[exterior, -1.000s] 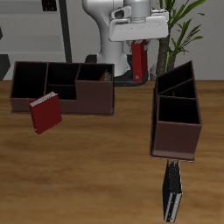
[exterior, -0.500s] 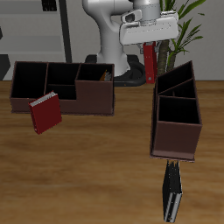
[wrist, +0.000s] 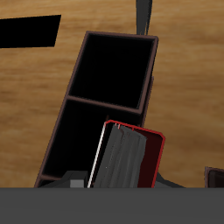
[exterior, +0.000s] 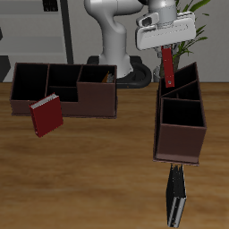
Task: Place the orange book into the back desk caddy's right compartment and place the left red book into the left desk caddy's back compartment and place the right red book into the left desk caddy's left compartment
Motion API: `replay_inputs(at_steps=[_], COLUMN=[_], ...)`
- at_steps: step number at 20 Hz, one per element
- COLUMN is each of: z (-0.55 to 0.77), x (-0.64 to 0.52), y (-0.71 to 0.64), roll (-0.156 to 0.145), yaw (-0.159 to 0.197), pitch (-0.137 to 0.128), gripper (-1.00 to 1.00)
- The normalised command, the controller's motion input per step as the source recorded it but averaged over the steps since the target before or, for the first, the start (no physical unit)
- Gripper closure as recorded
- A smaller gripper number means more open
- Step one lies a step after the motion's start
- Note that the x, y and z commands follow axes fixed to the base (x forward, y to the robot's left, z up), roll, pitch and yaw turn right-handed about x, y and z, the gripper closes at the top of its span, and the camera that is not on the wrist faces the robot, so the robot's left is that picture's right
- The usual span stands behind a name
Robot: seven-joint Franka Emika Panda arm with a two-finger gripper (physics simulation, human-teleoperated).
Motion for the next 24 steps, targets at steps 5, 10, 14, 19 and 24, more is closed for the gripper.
replay_inputs(at_steps=[5, 10, 14, 19, 24], z=[0.03, 0.0, -0.04, -0.05, -0.07], x=[0.22, 0.31, 0.05, -0.08, 0.05], y=[0.22, 0.15, 0.15, 0.24, 0.12], roll=[-0.002, -0.03, 0.009, 0.06, 0.011], yaw=[0.004, -0.008, -0.021, 0.028, -0.011], pitch=[-0.007, 0.018, 0.021, -0.006, 0.019], gripper=[1.0, 1.0, 1.0, 1.0, 1.0])
